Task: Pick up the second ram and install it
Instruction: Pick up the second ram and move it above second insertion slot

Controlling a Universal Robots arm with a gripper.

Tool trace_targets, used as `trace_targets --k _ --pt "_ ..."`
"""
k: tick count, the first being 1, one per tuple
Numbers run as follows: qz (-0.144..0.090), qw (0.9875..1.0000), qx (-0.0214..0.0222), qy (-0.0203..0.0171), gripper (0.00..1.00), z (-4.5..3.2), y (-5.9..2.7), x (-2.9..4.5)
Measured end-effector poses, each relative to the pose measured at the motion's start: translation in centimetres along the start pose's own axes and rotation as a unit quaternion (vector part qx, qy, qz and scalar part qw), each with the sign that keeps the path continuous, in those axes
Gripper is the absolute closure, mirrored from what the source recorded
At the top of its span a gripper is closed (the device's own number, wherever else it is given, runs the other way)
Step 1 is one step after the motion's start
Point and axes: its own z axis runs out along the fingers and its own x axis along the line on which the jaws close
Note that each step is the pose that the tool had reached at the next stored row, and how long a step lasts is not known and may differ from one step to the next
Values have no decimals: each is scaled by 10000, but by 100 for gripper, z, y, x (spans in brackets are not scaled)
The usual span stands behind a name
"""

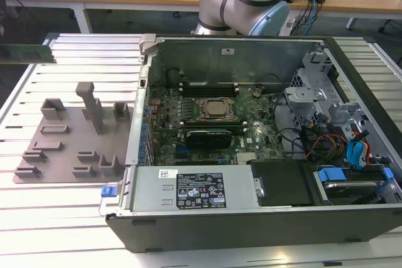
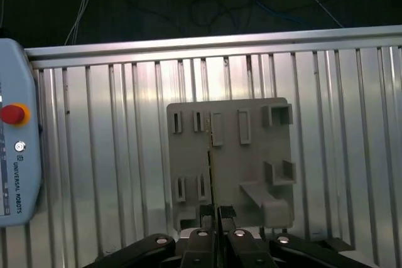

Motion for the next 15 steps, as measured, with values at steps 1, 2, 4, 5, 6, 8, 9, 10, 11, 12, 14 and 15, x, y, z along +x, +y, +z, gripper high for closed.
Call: trace_targets --k 1,2,4,5,6,8,9,10,11,12,14,15 --pt "-9 10000 0 0 86 2 -44 -15" --pt "-18 10000 -1 1 86 5 -77 -30" --pt "-58 10000 -1 2 86 10 -135 -69" --pt "-76 10000 -1 3 86 12 -159 -87" --pt "-86 10000 -2 4 86 13 -175 -100" --pt "-111 9999 -2 7 86 18 -228 -140" --pt "-124 9999 -2 8 86 21 -259 -164" --pt "-137 9999 -3 10 86 23 -290 -187" --pt "-150 9999 -3 11 86 24 -320 -210" --pt "-165 9999 -3 12 86 27 -362 -238" --pt "-184 9998 -3 14 86 29 -421 -279" --pt "-189 9998 -3 15 86 29 -437 -289"
